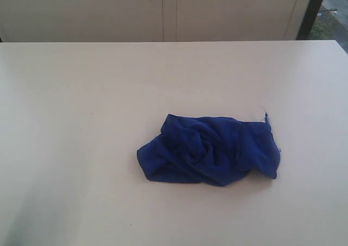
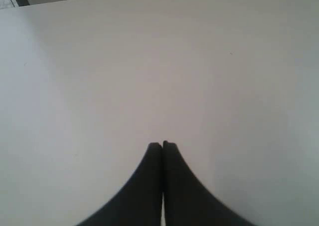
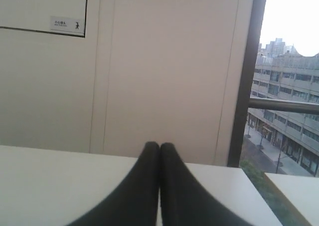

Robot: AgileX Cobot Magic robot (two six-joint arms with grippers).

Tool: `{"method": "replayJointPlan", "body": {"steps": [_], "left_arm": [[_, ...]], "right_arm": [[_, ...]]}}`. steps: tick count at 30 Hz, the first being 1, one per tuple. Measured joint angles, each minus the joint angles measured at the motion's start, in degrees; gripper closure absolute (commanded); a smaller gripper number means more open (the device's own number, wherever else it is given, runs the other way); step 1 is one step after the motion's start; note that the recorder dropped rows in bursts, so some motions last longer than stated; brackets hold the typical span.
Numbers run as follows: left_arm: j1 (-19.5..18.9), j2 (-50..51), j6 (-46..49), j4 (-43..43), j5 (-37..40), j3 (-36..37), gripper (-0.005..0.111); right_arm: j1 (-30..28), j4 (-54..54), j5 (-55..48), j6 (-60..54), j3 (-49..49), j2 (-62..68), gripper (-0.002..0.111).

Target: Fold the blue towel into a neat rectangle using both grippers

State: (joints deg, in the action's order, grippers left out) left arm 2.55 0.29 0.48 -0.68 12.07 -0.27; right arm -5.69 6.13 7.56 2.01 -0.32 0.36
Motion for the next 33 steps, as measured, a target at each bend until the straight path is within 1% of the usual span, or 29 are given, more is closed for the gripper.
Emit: {"method": "replayJointPlan", "body": {"steps": [4, 7, 10, 16, 19, 22, 25, 28, 33], "left_arm": [[0.00, 0.00, 0.00, 0.00, 0.00, 0.00, 0.107], [0.00, 0.00, 0.00, 0.00, 0.00, 0.00, 0.107], [0.00, 0.00, 0.00, 0.00, 0.00, 0.00, 0.107], [0.00, 0.00, 0.00, 0.00, 0.00, 0.00, 0.107], [0.00, 0.00, 0.00, 0.00, 0.00, 0.00, 0.107], [0.00, 0.00, 0.00, 0.00, 0.00, 0.00, 0.107], [0.00, 0.00, 0.00, 0.00, 0.00, 0.00, 0.107], [0.00, 0.00, 0.00, 0.00, 0.00, 0.00, 0.107], [0.00, 0.00, 0.00, 0.00, 0.00, 0.00, 0.107]], "right_arm": [[0.00, 0.00, -6.38, 0.49, -2.35, 0.00, 0.108], [0.00, 0.00, -10.17, 1.48, -6.78, 0.96, 0.108], [0.00, -0.11, -13.30, 1.99, -12.17, 4.83, 0.108], [0.00, -0.11, -18.33, 3.91, -23.29, 17.14, 0.108], [0.00, -2.15, -20.50, 4.53, -28.29, 23.99, 0.108], [0.00, -5.67, -25.90, 4.42, -34.06, 31.56, 0.108], [0.00, -8.40, -32.23, 2.26, -39.17, 40.12, 0.108], [0.00, -12.40, -37.60, -2.74, -43.57, 47.96, 0.108], [0.00, -23.05, -42.90, -12.62, -49.05, 60.69, 0.108]]}}
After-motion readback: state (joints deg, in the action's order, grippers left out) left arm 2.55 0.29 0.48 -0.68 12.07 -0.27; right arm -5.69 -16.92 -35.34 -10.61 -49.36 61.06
